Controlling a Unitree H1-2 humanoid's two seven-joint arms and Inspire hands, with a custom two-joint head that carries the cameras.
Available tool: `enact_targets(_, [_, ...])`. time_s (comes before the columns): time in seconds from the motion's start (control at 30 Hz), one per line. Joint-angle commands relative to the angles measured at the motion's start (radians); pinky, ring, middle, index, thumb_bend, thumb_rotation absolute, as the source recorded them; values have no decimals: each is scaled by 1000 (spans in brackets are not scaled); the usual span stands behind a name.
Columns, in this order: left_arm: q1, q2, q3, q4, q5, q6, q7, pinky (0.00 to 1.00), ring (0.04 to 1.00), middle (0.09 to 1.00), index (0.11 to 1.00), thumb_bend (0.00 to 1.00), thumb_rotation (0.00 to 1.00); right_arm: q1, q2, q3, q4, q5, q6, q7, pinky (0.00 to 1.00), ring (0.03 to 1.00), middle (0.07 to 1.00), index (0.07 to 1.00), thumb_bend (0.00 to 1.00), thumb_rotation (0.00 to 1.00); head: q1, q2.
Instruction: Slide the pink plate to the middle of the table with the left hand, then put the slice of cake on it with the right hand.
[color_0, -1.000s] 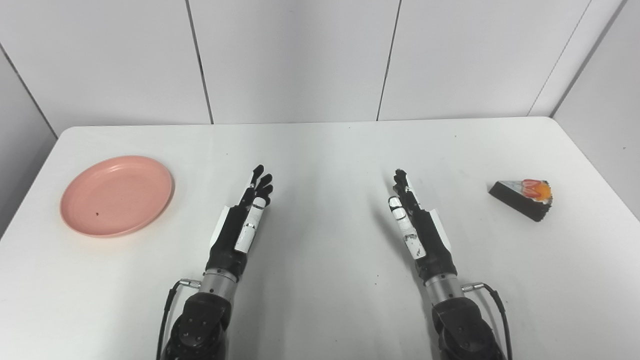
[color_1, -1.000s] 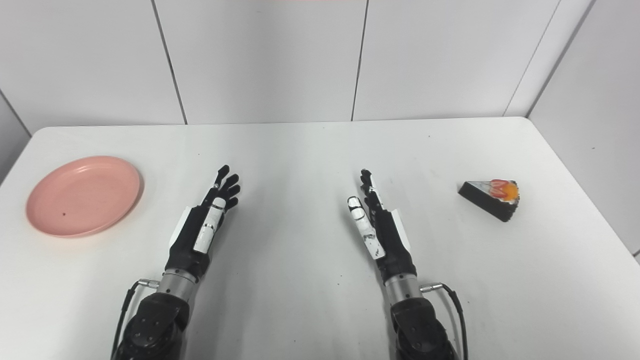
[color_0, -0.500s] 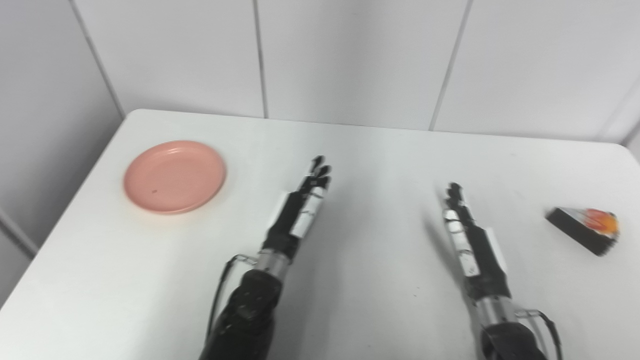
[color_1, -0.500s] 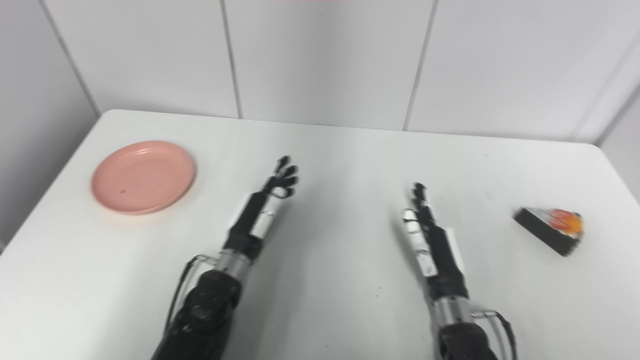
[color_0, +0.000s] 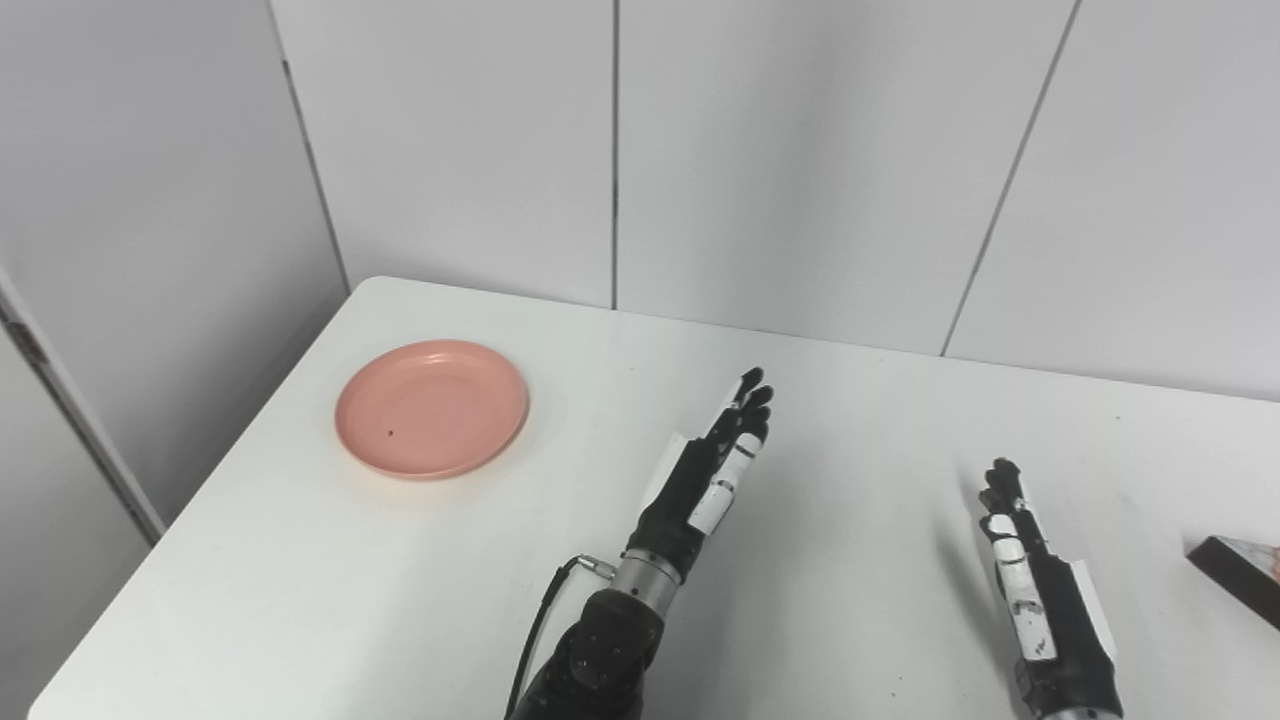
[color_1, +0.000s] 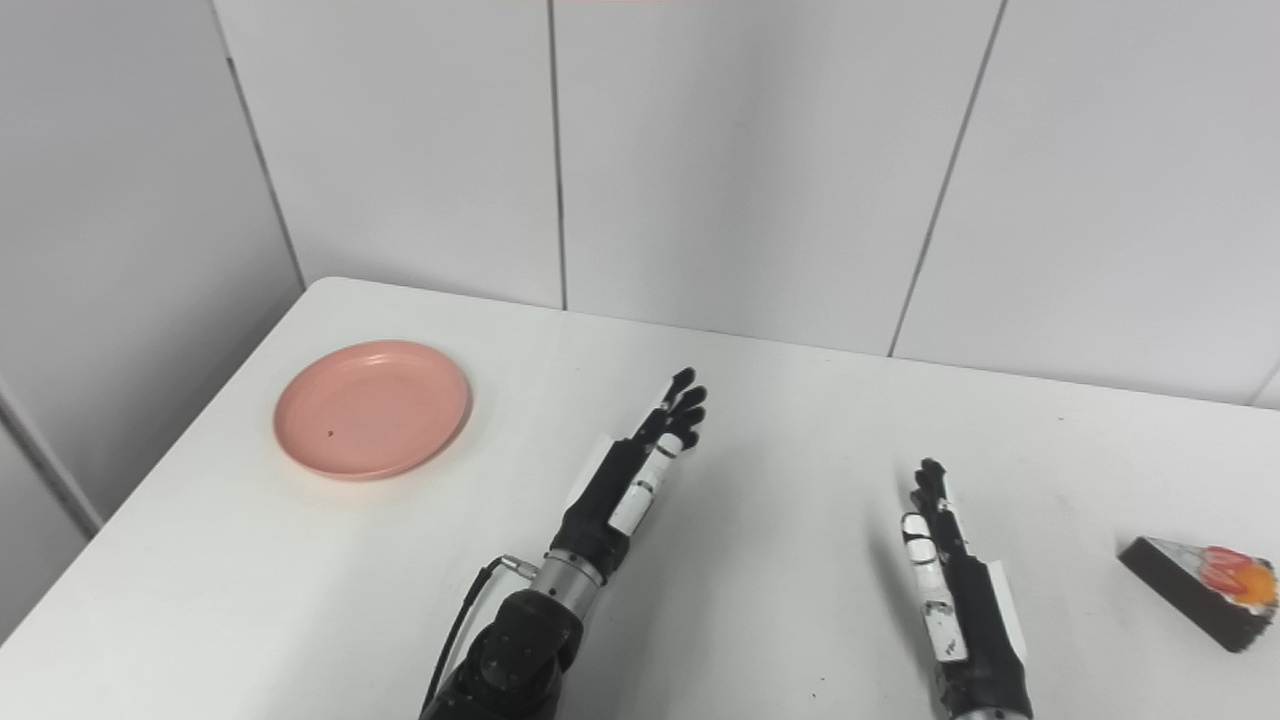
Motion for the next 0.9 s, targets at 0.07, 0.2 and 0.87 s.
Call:
enact_targets(0.07, [68, -2, -9, 92, 15, -42, 18, 917, 954, 974, 974, 378, 1000, -3, -11, -15, 1, 18, -33, 5, 1000, 1000, 1000, 1000, 135, 1000, -4, 1])
enact_targets(0.2, [68, -3, -10, 93, 26, -48, 24, 910, 952, 973, 972, 386, 1000, -2, -13, -17, 6, 17, -40, 3, 1000, 1000, 1000, 1000, 156, 1000, -6, 5])
enact_targets(0.87, [98, -28, -9, -145, 33, 57, 23, 932, 957, 965, 965, 430, 1000, -1, -19, -16, 0, 23, -47, 13, 1000, 999, 1000, 1000, 220, 1000, 7, 14])
